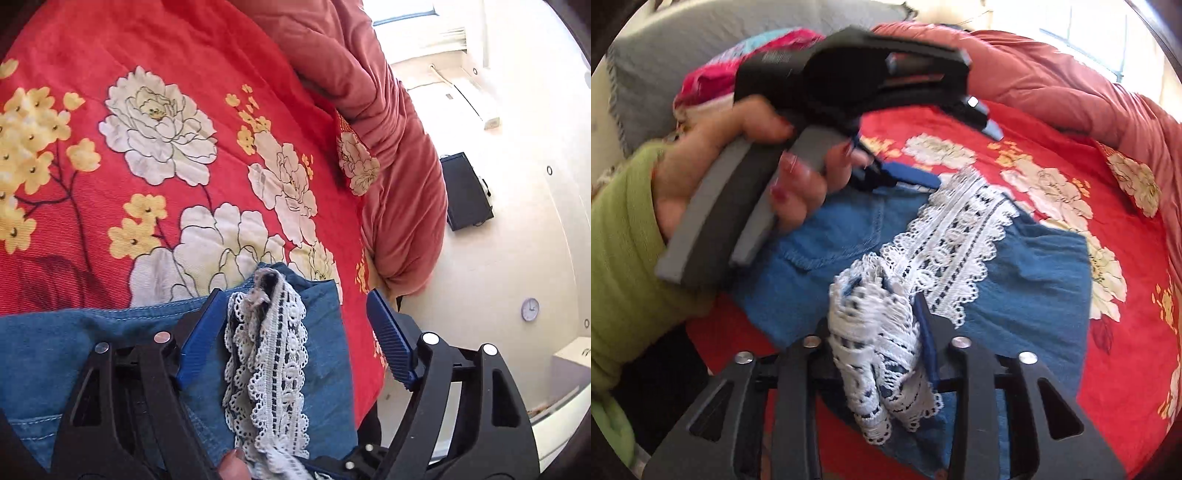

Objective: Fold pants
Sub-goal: 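Grasp the lace hem with the right gripper while the left gripper grasps the other lace hem, folding both over, then lay the lace hems flat on the pants and open both grippers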

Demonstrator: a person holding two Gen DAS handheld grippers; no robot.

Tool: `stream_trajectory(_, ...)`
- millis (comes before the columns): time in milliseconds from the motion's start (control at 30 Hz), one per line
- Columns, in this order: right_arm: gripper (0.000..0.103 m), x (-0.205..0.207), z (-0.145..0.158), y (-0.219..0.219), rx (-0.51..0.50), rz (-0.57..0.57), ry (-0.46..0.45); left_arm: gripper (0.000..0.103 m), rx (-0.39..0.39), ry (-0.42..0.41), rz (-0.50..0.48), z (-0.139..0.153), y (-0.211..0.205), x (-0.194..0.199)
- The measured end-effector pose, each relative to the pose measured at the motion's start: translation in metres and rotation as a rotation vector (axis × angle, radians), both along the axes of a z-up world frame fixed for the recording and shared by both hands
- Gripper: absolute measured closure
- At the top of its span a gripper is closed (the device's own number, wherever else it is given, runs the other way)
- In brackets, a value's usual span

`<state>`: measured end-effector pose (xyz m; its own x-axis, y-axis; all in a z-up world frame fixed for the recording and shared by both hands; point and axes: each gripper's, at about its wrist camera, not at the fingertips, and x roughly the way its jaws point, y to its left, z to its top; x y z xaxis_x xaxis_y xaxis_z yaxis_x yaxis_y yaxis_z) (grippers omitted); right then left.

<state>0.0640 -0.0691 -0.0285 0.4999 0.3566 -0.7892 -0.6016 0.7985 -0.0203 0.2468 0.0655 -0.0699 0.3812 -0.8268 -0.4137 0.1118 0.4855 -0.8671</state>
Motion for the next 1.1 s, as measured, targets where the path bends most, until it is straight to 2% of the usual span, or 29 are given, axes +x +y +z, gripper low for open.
stream_trajectory(33, 0.057, 0.0, -0.001, 0.0, 0.009, 0.008, 0.007, 0.029, 0.001, -0.003, -0.003, 0.001, 0.001, 0.0)
stream_trajectory(133, 0.048, 0.003, 0.007, -0.018, 0.138, 0.009, 0.067, 0.025, 0.017, -0.024, -0.017, 0.008, 0.002, -0.003)
stream_trajectory(233, 0.035, -0.004, 0.023, -0.043, 0.236, -0.015, 0.05, 0.022, 0.041, -0.045, -0.029, 0.015, 0.002, -0.006)
stream_trajectory(333, 0.033, -0.005, 0.043, -0.076, 0.351, -0.074, 0.035, 0.018, 0.081, -0.079, -0.028, 0.025, 0.007, -0.01)
stream_trajectory(433, 0.031, 0.008, 0.049, -0.106, 0.36, -0.174, 0.004, 0.018, 0.135, -0.11, -0.035, 0.033, 0.008, -0.014)
stream_trajectory(500, 0.031, 0.028, 0.045, -0.126, 0.325, -0.26, -0.001, 0.018, 0.155, -0.117, -0.059, 0.033, 0.002, -0.015)
stream_trajectory(667, 0.031, 0.095, 0.011, -0.158, 0.273, -0.376, 0.102, 0.018, 0.303, -0.107, -0.116, 0.018, -0.028, -0.013)
stream_trajectory(800, 0.031, 0.143, -0.015, -0.165, 0.349, -0.385, 0.228, 0.019, 0.477, -0.141, -0.088, 0.011, -0.045, -0.004)
stream_trajectory(867, 0.033, 0.161, -0.026, -0.165, 0.38, -0.393, 0.288, 0.029, 0.501, -0.127, -0.075, 0.006, -0.046, 0.0)
stream_trajectory(900, 0.049, 0.166, -0.029, -0.162, 0.386, -0.377, 0.305, 0.049, 0.489, -0.116, -0.075, 0.004, -0.046, 0.001)
stream_trajectory(933, 0.069, 0.164, -0.03, -0.157, 0.389, -0.354, 0.313, 0.074, 0.455, -0.094, -0.098, -0.001, -0.046, 0.003)
stream_trajectory(1000, 0.082, 0.166, -0.032, -0.147, 0.401, -0.311, 0.332, 0.084, 0.439, -0.074, -0.108, -0.004, -0.047, 0.002)
stream_trajectory(1033, 0.085, 0.165, -0.028, -0.144, 0.393, -0.305, 0.308, 0.088, 0.453, -0.088, -0.11, -0.001, -0.046, 0.001)
stream_trajectory(1100, 0.086, 0.157, -0.014, -0.138, 0.359, -0.293, 0.213, 0.088, 0.452, -0.118, -0.117, 0.01, -0.043, -0.004)
